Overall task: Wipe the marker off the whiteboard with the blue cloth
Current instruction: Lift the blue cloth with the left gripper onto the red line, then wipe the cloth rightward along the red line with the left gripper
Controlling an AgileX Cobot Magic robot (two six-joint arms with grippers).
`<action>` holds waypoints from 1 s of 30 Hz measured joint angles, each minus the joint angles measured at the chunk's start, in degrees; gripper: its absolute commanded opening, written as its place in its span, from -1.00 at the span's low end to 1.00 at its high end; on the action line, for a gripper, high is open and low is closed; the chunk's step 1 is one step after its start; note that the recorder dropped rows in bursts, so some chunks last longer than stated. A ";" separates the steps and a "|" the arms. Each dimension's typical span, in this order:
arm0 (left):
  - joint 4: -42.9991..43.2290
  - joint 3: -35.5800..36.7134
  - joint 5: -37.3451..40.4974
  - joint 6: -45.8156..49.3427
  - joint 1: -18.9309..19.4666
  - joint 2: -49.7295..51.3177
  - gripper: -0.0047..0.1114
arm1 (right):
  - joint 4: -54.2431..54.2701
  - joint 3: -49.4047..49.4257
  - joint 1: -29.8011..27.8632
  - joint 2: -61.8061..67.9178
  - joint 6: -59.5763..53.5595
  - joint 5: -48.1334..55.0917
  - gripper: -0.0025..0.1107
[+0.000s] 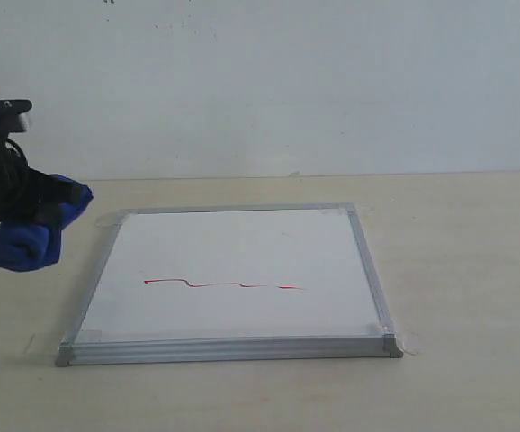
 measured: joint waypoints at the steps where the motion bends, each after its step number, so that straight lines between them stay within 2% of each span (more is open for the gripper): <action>1: -0.26 3.06 -3.41 0.00 -1.18 -0.71 -0.85 | 0.00 0.00 0.00 0.00 0.00 0.00 -0.93; 5: -0.88 7.56 -10.76 0.21 -4.51 -0.74 -0.85 | 0.00 0.00 0.00 0.00 0.00 0.00 -0.93; 14: -1.54 8.12 -18.88 1.22 -11.44 3.99 -0.85 | 0.00 0.00 0.00 0.00 0.00 0.00 -0.93; 23: -1.54 8.01 -23.06 0.90 -11.66 11.63 -0.85 | 0.00 0.00 0.00 0.00 0.00 0.00 -0.93; 30: -1.54 4.71 -23.39 0.27 -11.67 14.94 -0.85 | 0.00 0.00 0.00 0.00 0.00 0.00 -0.93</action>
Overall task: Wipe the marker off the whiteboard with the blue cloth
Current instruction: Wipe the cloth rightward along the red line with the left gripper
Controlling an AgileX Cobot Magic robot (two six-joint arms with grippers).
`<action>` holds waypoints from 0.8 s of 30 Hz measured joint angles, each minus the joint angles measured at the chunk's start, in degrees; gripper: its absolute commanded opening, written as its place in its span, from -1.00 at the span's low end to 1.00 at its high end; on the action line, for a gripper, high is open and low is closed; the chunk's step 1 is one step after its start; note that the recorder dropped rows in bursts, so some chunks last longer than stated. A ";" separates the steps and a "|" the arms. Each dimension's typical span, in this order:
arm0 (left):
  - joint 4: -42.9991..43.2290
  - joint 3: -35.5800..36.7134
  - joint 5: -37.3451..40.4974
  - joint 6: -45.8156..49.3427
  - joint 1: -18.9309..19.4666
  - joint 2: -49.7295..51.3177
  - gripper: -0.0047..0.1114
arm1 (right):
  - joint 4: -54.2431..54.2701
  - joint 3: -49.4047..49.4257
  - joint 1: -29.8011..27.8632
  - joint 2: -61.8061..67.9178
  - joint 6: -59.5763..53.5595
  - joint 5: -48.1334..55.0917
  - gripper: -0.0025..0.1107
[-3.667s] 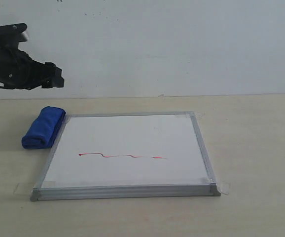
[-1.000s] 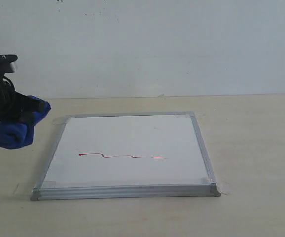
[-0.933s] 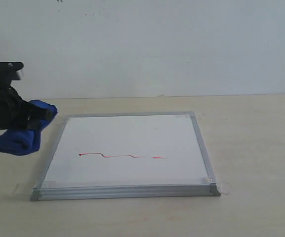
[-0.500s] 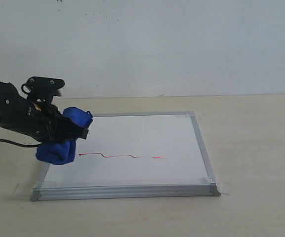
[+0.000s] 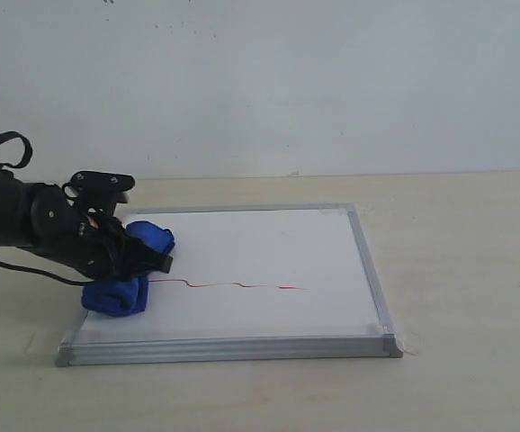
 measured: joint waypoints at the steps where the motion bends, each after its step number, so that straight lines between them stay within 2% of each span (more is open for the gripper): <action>1: 0.00 -0.77 0.25 0.00 -0.38 0.47 -0.85 | 0.00 0.00 0.00 0.00 0.00 0.00 -0.93; 9: 0.22 -2.27 -1.81 0.00 -4.36 2.87 -0.85 | 0.00 0.00 0.00 0.00 0.00 0.00 -0.93; 19: -0.15 -2.57 -2.72 0.63 -13.42 3.17 -0.85 | 0.00 0.00 0.00 0.00 0.00 0.00 -0.93; 24: -0.15 -2.57 -1.82 1.66 -13.40 2.79 -0.85 | 0.00 0.00 0.00 0.00 0.00 0.00 -0.93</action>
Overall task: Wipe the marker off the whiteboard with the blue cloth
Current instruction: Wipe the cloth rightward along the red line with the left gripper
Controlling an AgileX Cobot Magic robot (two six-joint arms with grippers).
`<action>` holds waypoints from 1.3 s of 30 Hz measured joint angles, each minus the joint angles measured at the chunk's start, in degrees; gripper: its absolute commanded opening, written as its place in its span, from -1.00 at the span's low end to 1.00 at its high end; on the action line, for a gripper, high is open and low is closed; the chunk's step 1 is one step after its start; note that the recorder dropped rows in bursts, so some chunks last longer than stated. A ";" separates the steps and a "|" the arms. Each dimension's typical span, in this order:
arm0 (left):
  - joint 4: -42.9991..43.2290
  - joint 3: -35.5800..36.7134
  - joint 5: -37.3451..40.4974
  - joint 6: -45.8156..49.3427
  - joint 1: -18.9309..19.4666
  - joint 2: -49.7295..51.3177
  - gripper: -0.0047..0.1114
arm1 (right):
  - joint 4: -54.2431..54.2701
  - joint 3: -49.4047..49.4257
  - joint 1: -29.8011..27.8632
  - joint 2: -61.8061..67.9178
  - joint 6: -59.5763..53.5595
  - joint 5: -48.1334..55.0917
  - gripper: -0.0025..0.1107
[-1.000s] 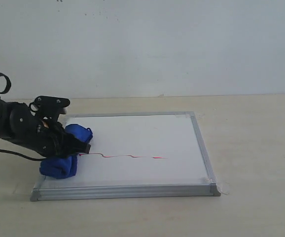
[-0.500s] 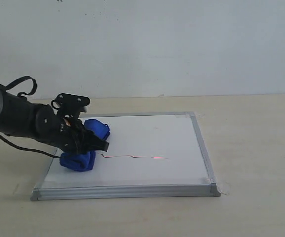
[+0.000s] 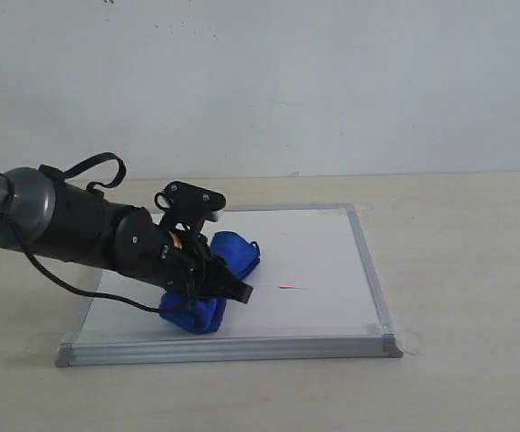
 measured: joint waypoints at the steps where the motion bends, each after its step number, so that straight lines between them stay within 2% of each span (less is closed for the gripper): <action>1: -0.27 0.00 0.26 0.00 0.67 0.00 -0.85 | 0.00 0.00 0.00 0.00 0.00 0.00 -0.93; 3: -0.41 0.00 0.81 0.00 2.93 -0.05 -0.85 | 0.00 0.00 0.00 0.00 0.00 0.00 -0.93; 8: -0.91 0.00 1.16 0.00 11.56 -0.14 -0.85 | 0.00 0.00 0.00 0.00 0.00 0.00 -0.93; 11: -0.90 0.00 1.66 0.00 15.25 -0.37 -0.85 | 0.00 0.00 0.00 0.00 0.00 0.00 -0.93; 13: -1.06 0.00 2.15 0.00 16.34 -0.51 -0.85 | 0.00 0.00 0.00 0.00 0.00 0.00 -0.93; 18: -1.21 0.00 2.29 0.00 14.14 -0.62 -0.85 | 0.00 0.00 0.00 0.00 0.00 0.00 -0.93; 25: -1.21 0.00 2.29 0.00 2.32 -0.62 -0.85 | 0.00 0.00 0.00 0.00 0.00 0.00 -0.93; 29: -1.21 0.00 2.29 0.00 -1.39 -0.62 -0.85 | 0.00 0.00 0.00 0.00 0.00 0.00 -0.93; 31: -1.12 0.00 2.19 0.00 -1.54 -0.62 -0.85 | 0.00 0.00 0.00 0.00 0.00 0.00 -0.93; 35: -0.88 0.00 2.29 0.00 0.69 -0.62 -0.85 | 0.00 0.00 0.00 0.00 0.00 0.00 -0.93; 39: -0.69 0.00 2.29 0.00 7.14 -0.62 -0.85 | 0.00 0.00 0.00 0.00 0.00 0.00 -0.93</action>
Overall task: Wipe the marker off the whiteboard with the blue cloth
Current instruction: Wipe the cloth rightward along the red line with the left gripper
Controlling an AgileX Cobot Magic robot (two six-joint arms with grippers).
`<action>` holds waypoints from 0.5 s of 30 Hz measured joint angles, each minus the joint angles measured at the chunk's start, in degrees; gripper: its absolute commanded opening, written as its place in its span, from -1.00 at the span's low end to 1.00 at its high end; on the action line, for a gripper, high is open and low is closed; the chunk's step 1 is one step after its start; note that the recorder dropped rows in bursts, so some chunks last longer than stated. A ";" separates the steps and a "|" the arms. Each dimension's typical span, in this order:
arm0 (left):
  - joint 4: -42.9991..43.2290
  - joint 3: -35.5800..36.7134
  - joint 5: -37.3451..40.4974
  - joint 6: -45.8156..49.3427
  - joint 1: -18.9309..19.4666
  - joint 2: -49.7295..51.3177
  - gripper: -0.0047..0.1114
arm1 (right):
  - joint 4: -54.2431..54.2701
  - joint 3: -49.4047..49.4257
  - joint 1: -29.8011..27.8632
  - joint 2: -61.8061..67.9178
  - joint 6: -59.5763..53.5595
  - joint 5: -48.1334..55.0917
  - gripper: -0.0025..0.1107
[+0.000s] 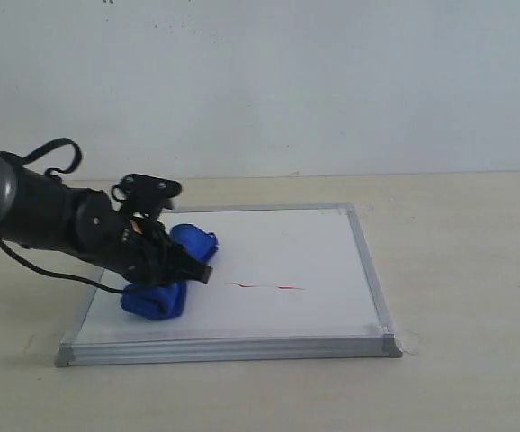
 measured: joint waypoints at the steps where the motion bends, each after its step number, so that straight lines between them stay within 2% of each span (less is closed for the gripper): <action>1: -0.07 0.00 0.00 0.00 1.66 0.00 -0.85 | 0.00 0.00 0.00 0.00 0.00 0.00 -0.93; 2: -0.07 0.00 0.00 0.00 4.08 0.00 -0.85 | 0.00 0.00 0.00 0.00 0.00 0.00 -0.93; 5: -0.07 0.00 0.33 0.00 8.28 0.00 -0.85 | 0.00 0.00 0.00 0.00 0.00 0.00 -0.93; 9: -0.68 0.00 0.87 -0.10 9.18 0.00 -0.85 | 0.00 0.00 0.00 0.00 0.00 0.00 -0.93; 12: -1.05 0.00 0.87 -0.10 6.17 0.00 -0.85 | 0.00 0.00 0.00 0.00 0.00 0.00 -0.93; 15: -2.10 0.00 0.35 0.01 -3.20 0.00 -0.85 | 0.00 0.00 0.00 0.00 0.00 0.00 -0.93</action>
